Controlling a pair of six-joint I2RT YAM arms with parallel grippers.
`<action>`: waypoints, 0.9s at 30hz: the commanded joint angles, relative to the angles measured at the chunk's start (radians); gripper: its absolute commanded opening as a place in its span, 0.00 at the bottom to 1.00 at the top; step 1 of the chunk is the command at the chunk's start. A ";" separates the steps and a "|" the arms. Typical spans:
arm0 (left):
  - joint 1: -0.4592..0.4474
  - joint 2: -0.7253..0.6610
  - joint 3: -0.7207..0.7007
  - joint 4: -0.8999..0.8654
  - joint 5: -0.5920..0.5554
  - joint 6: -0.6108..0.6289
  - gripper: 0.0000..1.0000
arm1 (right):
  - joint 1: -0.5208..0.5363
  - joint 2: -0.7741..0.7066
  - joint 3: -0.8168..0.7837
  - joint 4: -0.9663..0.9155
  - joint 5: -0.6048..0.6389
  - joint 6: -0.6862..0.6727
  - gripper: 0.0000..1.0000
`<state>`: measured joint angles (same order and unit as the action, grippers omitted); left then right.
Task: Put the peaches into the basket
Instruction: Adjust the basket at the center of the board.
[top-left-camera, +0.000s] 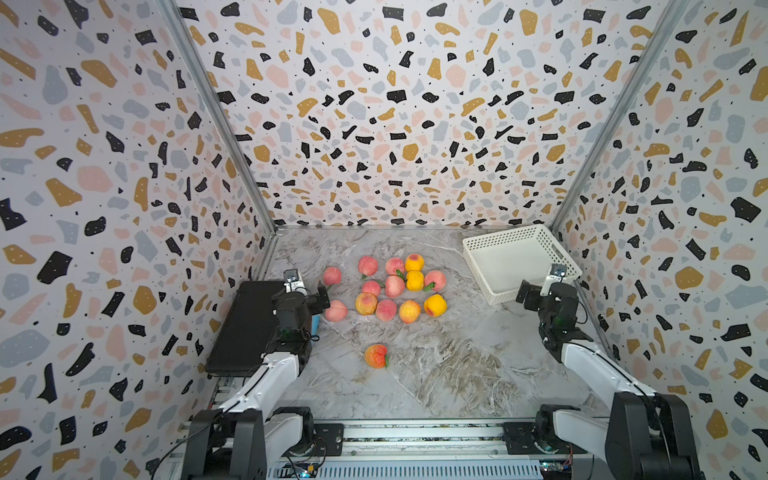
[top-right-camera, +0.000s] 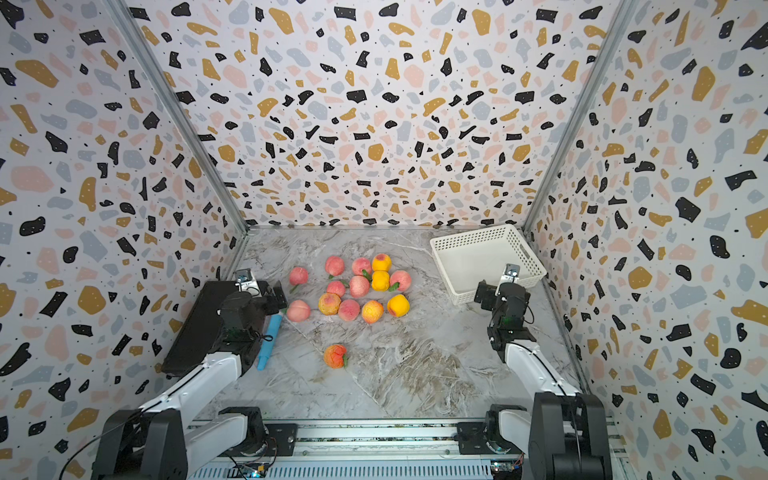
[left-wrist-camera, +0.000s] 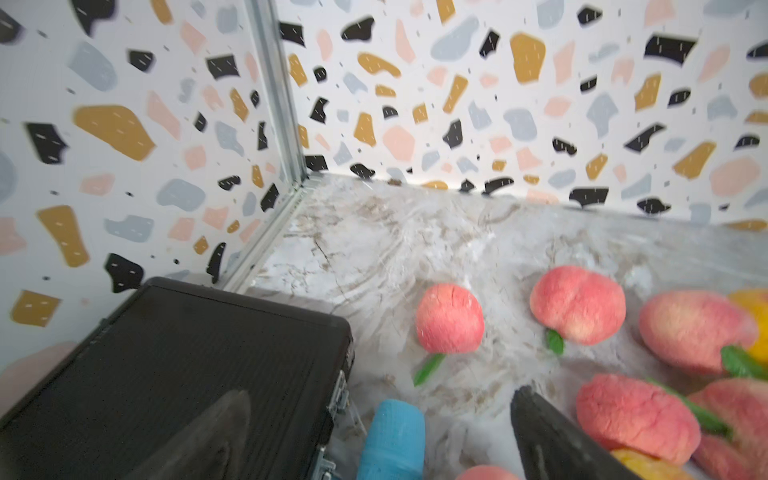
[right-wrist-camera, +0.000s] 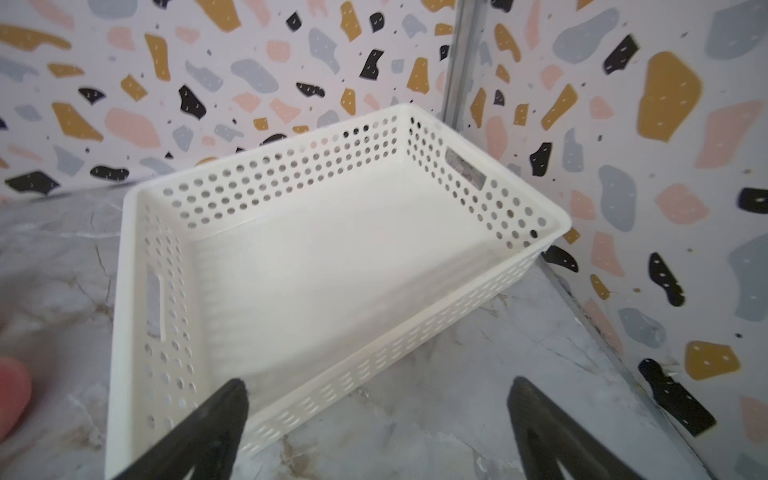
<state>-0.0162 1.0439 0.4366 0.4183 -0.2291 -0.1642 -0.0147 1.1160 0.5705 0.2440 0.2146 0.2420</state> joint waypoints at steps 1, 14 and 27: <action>-0.007 -0.046 0.110 -0.264 -0.058 -0.158 0.99 | 0.002 -0.029 0.127 -0.407 -0.003 0.196 1.00; -0.019 -0.037 0.329 -0.570 0.307 -0.348 0.97 | -0.103 0.345 0.648 -0.904 -0.229 0.292 0.84; -0.048 -0.022 0.405 -0.707 0.480 -0.309 0.94 | -0.215 0.675 0.837 -0.875 -0.353 0.444 0.81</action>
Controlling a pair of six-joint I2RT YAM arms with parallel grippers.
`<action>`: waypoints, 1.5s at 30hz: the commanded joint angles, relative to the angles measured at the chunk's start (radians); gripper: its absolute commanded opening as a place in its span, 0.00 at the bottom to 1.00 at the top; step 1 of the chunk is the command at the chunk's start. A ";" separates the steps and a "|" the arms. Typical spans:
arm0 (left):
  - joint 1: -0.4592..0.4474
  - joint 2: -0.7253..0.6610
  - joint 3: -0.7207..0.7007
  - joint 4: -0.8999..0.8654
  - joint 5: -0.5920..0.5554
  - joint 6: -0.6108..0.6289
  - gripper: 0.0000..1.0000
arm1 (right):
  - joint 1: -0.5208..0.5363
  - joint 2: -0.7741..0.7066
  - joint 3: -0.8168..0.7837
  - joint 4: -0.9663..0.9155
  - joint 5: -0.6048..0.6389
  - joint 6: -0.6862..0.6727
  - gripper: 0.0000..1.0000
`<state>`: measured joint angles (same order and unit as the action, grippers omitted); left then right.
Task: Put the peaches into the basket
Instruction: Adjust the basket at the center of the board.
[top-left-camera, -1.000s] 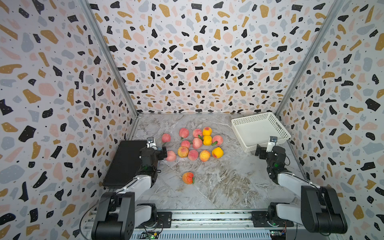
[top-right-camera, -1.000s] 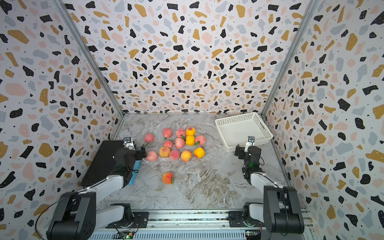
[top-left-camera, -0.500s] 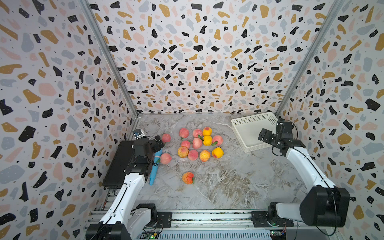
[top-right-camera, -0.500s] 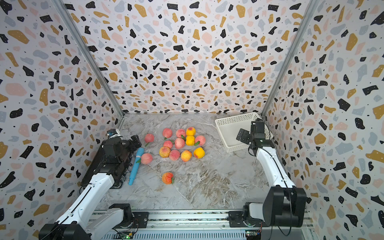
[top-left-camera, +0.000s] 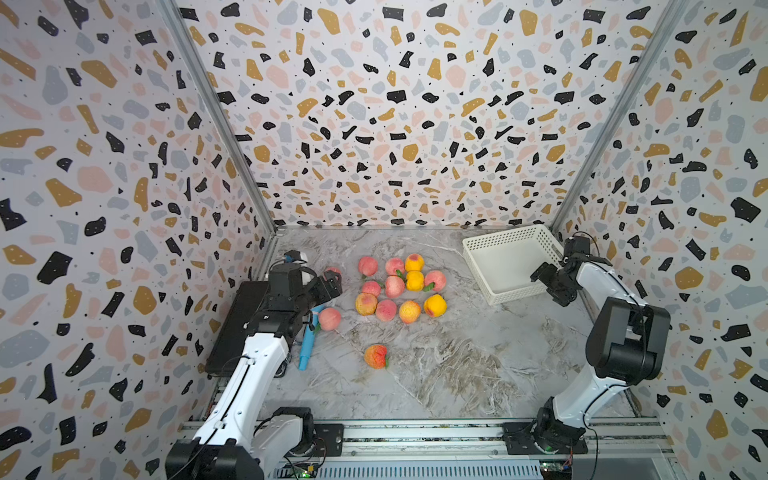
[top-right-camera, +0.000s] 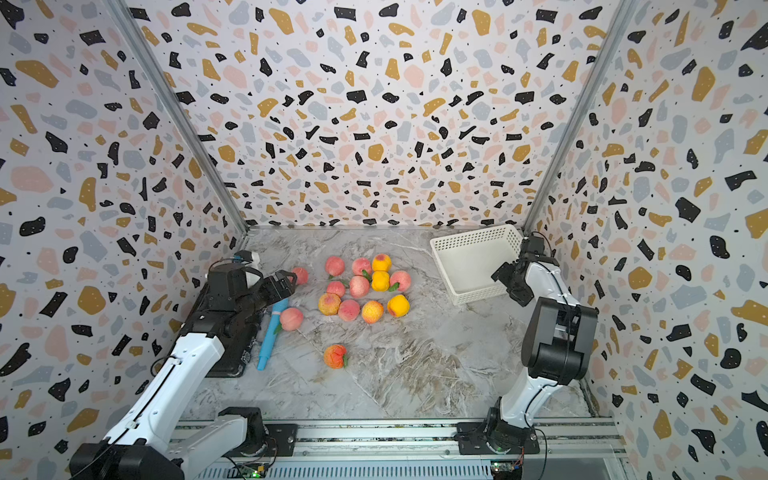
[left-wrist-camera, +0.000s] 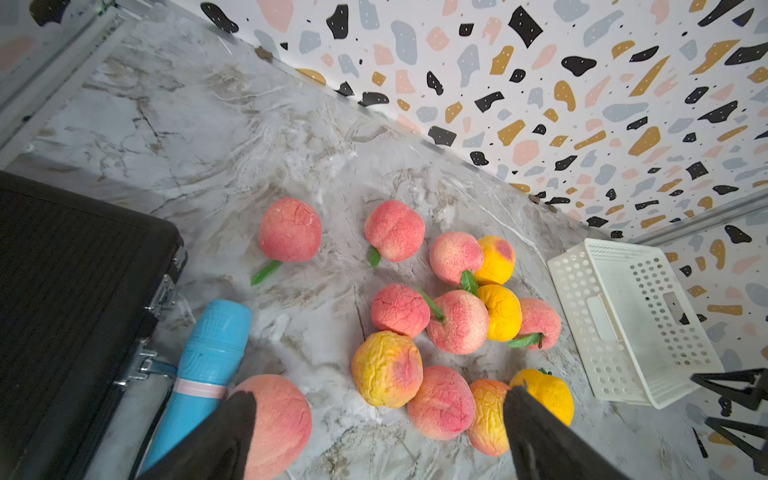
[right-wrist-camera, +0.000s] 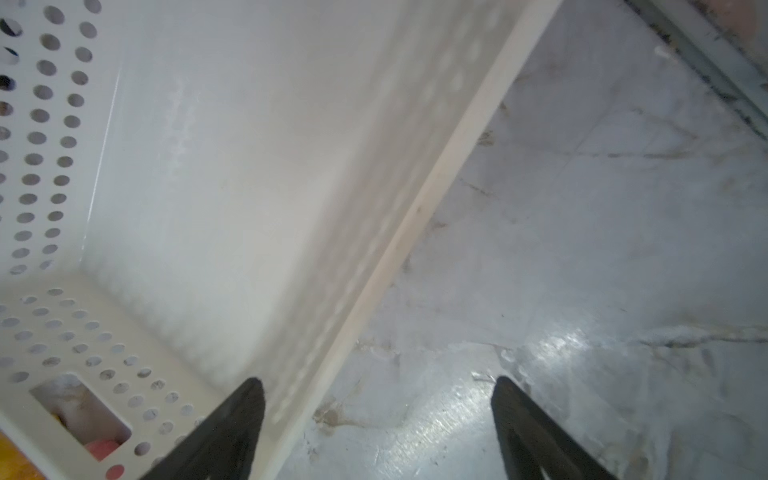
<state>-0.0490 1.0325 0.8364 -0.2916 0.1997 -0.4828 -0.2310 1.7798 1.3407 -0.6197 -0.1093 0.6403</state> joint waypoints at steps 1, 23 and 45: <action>-0.021 -0.010 0.003 0.006 0.055 0.009 0.94 | 0.001 0.024 0.079 -0.009 -0.036 0.052 0.79; -0.033 -0.028 -0.011 0.009 0.066 -0.004 0.94 | 0.003 0.002 -0.021 0.078 -0.037 0.246 0.00; -0.040 -0.023 -0.039 0.019 0.058 -0.022 0.95 | 0.189 -0.318 -0.296 0.012 0.151 0.827 0.00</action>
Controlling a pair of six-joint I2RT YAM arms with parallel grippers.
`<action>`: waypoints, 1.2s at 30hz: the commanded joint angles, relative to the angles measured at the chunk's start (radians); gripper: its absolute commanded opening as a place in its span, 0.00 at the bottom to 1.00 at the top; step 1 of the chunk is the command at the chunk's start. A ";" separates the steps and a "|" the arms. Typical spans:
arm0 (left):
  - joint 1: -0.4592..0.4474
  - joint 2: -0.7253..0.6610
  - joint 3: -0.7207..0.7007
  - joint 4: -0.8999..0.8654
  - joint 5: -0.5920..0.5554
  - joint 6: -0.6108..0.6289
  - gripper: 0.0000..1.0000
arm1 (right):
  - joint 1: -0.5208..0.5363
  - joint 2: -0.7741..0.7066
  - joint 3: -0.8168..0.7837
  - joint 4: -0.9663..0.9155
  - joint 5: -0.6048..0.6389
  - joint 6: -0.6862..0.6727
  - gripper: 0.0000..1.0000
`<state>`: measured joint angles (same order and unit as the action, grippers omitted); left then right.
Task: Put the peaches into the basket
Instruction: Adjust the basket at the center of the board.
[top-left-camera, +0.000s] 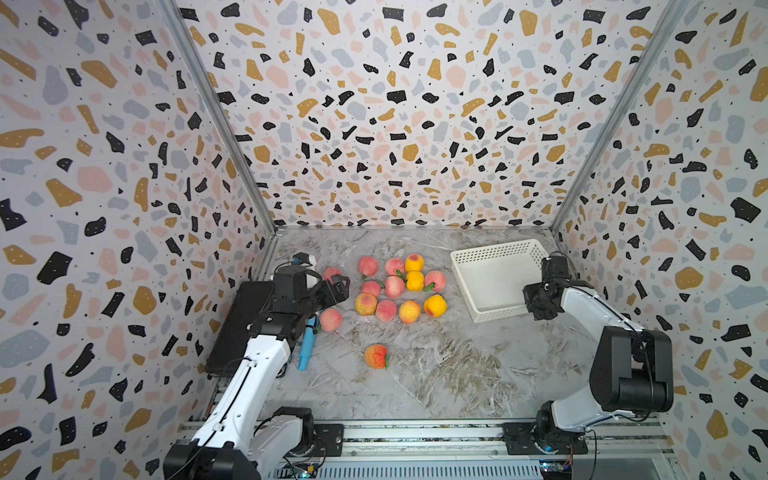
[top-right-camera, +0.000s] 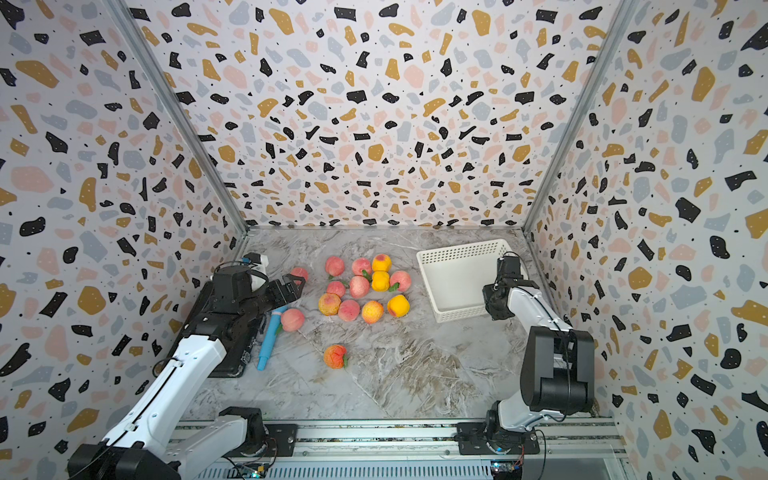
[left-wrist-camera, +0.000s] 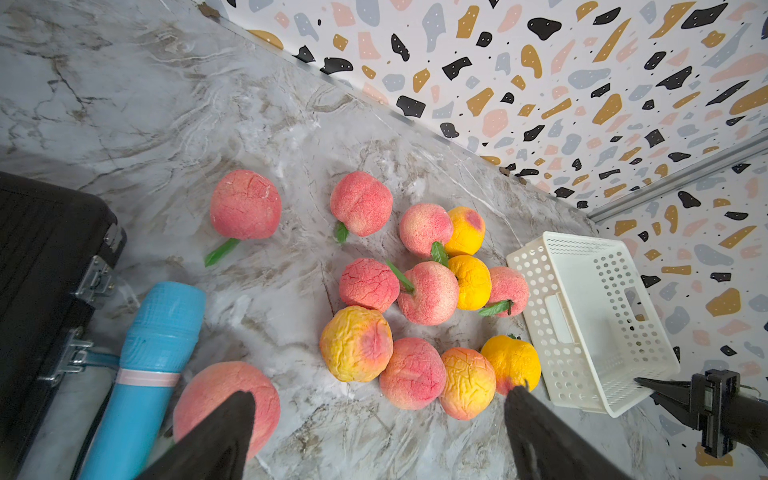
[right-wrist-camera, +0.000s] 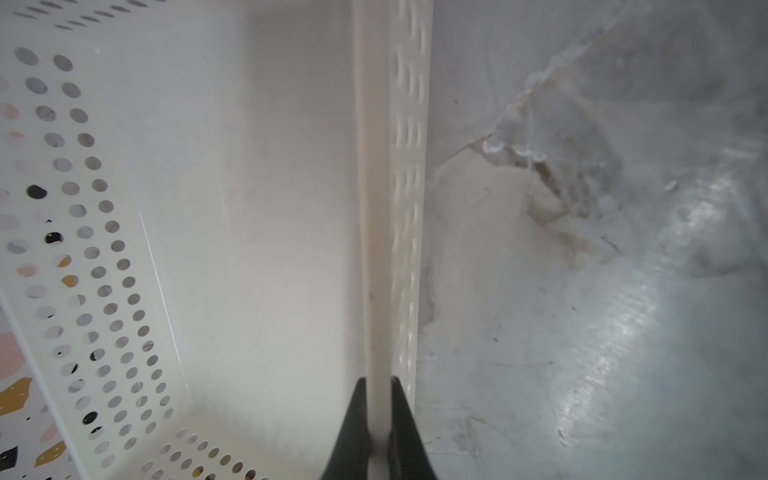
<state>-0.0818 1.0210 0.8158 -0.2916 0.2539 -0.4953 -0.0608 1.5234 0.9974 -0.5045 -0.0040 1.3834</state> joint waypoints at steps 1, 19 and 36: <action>-0.008 -0.013 -0.023 0.023 0.002 -0.010 0.95 | 0.030 -0.071 0.047 -0.111 0.050 0.083 0.00; -0.024 -0.007 -0.042 0.040 0.005 -0.019 0.95 | 0.212 -0.171 -0.133 -0.101 0.129 0.301 0.00; -0.027 -0.007 -0.046 0.042 0.021 -0.020 0.96 | 0.342 -0.279 -0.109 -0.245 0.239 0.355 0.99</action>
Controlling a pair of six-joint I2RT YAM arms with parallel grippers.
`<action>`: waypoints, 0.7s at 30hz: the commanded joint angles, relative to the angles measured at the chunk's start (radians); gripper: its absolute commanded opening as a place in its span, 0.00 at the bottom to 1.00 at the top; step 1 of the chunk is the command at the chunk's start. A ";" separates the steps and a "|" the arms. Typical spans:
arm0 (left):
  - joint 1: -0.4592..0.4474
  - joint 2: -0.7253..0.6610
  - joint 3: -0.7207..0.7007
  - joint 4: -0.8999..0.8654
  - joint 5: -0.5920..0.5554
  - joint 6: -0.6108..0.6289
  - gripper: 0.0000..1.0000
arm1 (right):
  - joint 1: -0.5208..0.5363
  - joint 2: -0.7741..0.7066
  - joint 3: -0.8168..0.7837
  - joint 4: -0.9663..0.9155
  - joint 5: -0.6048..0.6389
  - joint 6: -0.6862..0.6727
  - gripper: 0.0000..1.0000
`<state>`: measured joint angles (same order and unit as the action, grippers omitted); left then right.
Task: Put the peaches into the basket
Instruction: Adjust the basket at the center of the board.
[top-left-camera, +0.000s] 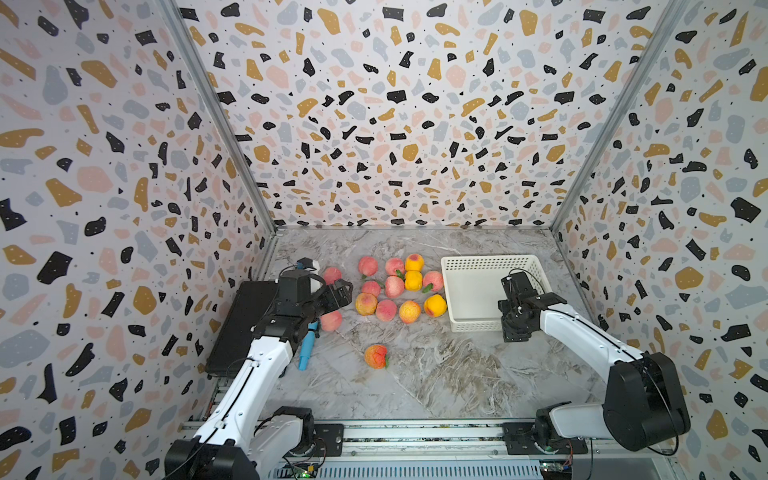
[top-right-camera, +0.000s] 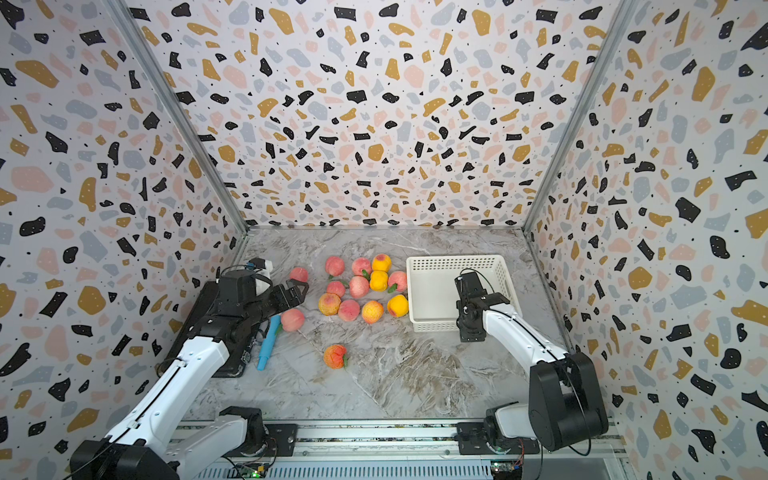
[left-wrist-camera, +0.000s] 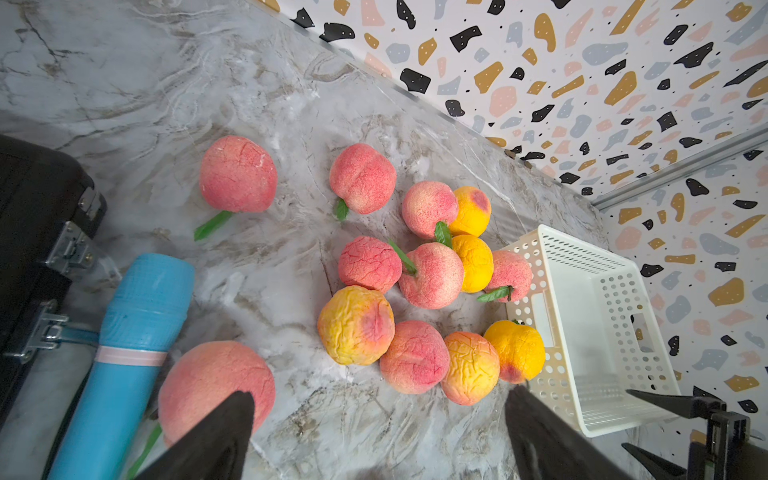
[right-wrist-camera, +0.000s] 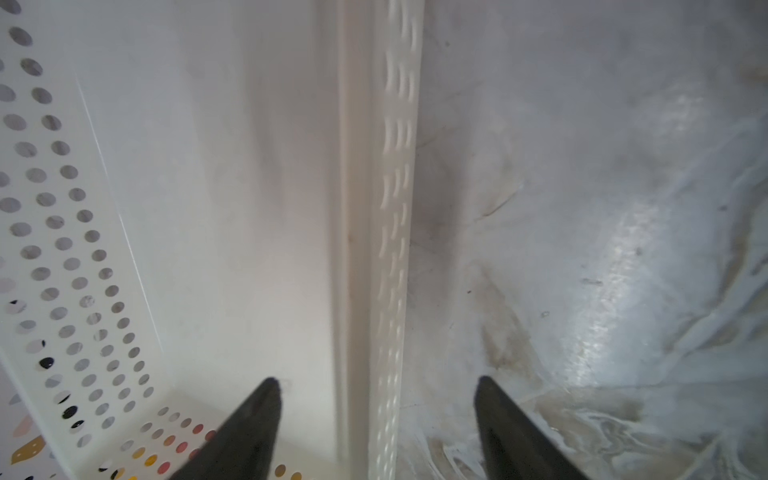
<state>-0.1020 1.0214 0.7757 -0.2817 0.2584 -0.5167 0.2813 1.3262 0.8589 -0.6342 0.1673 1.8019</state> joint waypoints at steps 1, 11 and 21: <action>-0.008 -0.008 -0.007 0.033 0.016 0.002 0.95 | -0.001 -0.106 0.032 -0.138 0.073 -0.114 1.00; -0.041 0.015 0.024 -0.030 -0.016 0.029 0.95 | -0.116 -0.130 0.259 -0.197 0.324 -1.238 0.99; -0.057 0.019 0.066 -0.133 -0.025 0.047 0.95 | -0.377 0.269 0.474 -0.011 0.068 -1.596 0.99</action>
<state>-0.1539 1.0554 0.7963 -0.3759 0.2451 -0.4973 -0.0761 1.5452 1.2732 -0.6846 0.2852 0.3676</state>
